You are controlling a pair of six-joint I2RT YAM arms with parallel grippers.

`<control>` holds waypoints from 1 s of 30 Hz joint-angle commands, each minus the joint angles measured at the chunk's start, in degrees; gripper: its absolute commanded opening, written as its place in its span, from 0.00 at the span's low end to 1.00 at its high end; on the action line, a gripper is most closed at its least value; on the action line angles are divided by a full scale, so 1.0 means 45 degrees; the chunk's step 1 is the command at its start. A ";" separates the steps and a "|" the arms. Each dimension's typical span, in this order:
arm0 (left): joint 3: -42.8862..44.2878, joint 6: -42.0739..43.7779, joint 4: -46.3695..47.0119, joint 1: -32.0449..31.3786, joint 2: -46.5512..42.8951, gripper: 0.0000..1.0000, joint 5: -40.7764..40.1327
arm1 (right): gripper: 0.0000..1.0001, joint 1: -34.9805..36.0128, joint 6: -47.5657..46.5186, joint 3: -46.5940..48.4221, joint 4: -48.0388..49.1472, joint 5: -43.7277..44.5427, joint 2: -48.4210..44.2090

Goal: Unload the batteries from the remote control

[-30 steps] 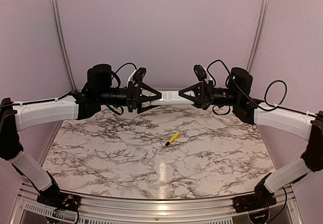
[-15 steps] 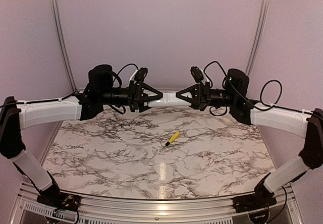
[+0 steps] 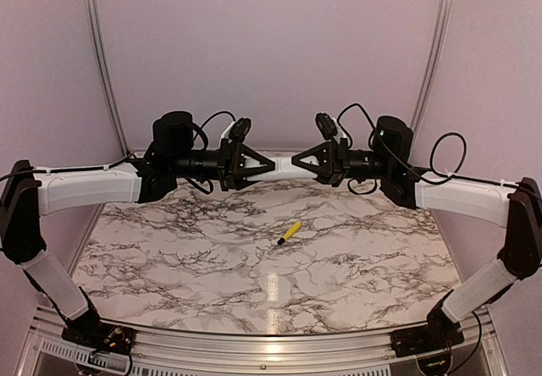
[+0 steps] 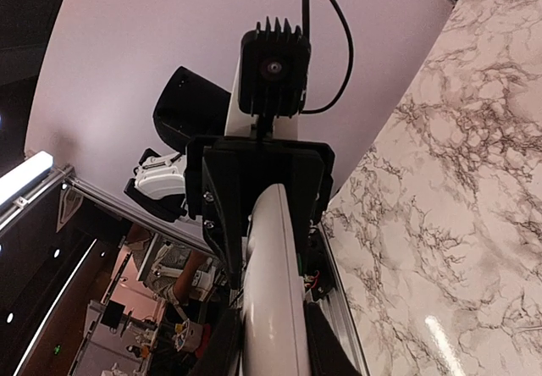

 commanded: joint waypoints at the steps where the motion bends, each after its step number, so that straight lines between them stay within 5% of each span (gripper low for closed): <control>1: 0.0060 0.0052 0.0419 -0.0042 0.0257 0.23 0.0214 | 0.00 0.0136 0.0140 0.0565 0.0511 -0.0158 0.0177; 9: 0.0115 -0.0015 0.0521 -0.0047 0.0434 0.04 0.0308 | 0.00 0.0139 0.0134 0.0588 0.0536 -0.0153 0.0262; 21: -0.0061 -0.0230 0.0437 -0.0032 0.0400 0.00 0.0178 | 0.79 0.0138 -0.0893 0.0911 -0.1104 0.0198 -0.0043; 27: -0.0235 -0.0162 0.0328 -0.0014 0.0220 0.00 0.0025 | 0.98 0.0119 -0.1965 0.1177 -0.3066 0.0847 -0.0483; 30: -0.0398 -0.0072 0.0227 0.0005 0.0048 0.00 -0.0120 | 0.98 0.0085 -0.2616 0.1393 -0.4198 0.1354 -0.0772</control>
